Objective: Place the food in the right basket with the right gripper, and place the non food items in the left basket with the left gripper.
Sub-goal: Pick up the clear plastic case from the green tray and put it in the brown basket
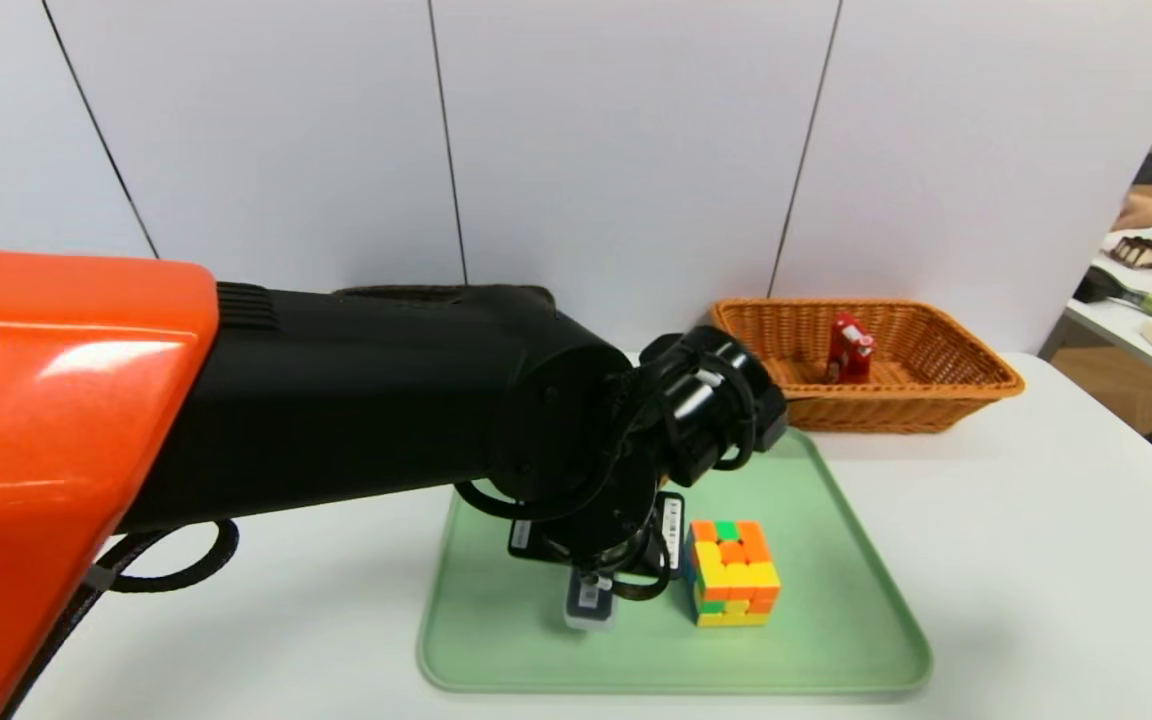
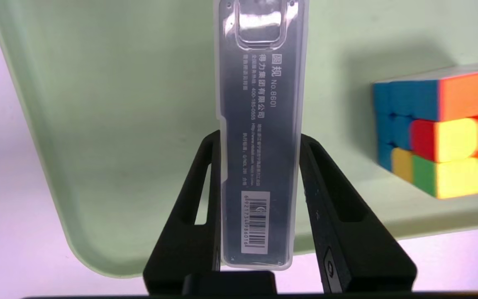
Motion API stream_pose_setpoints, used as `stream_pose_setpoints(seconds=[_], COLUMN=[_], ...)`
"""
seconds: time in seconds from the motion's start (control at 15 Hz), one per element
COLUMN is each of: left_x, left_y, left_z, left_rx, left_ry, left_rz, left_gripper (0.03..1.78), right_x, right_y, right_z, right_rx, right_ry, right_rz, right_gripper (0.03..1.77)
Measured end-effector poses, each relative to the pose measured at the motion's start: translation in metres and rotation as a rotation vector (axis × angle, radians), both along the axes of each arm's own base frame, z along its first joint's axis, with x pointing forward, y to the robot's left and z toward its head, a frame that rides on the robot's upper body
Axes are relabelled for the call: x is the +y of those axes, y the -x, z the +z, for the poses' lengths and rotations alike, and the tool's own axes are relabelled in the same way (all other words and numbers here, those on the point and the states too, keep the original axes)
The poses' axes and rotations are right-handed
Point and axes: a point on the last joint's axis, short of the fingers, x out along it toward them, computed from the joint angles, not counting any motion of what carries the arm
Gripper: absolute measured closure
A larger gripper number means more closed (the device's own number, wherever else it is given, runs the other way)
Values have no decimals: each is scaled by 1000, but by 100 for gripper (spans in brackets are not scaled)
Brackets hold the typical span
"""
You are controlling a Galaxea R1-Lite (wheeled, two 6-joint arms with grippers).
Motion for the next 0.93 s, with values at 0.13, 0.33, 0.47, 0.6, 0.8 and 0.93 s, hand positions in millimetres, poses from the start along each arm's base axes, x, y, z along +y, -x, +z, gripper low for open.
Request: stream_pose_setpoints(seconds=[0.13, 0.33, 0.47, 0.6, 0.8, 0.93], left_x=[-4, -9, -8, -1, 18, 45], left_y=[1, -3, -2, -8, -26, -50], left_z=[14, 40, 52, 64, 81, 92], left_rx=[-35, -104, -122, -152, -229, -297], left_ry=[44, 153, 190, 222, 237, 236], left_rz=[-25, -41, -64, -49, -24, 41], left_gripper=[119, 119, 119, 119, 119, 119], right_x=[0, 0, 0, 0, 0, 1], right_y=[1, 1, 2, 1, -2, -6], right_z=[-3, -4, -7, -9, -7, -5], right_rx=[9, 12, 24, 30, -6, -31], right_ry=[1, 0, 1, 0, -7, -14], right_rz=[0, 0, -1, -3, -3, 2], right_gripper=[10, 10, 10, 10, 10, 10])
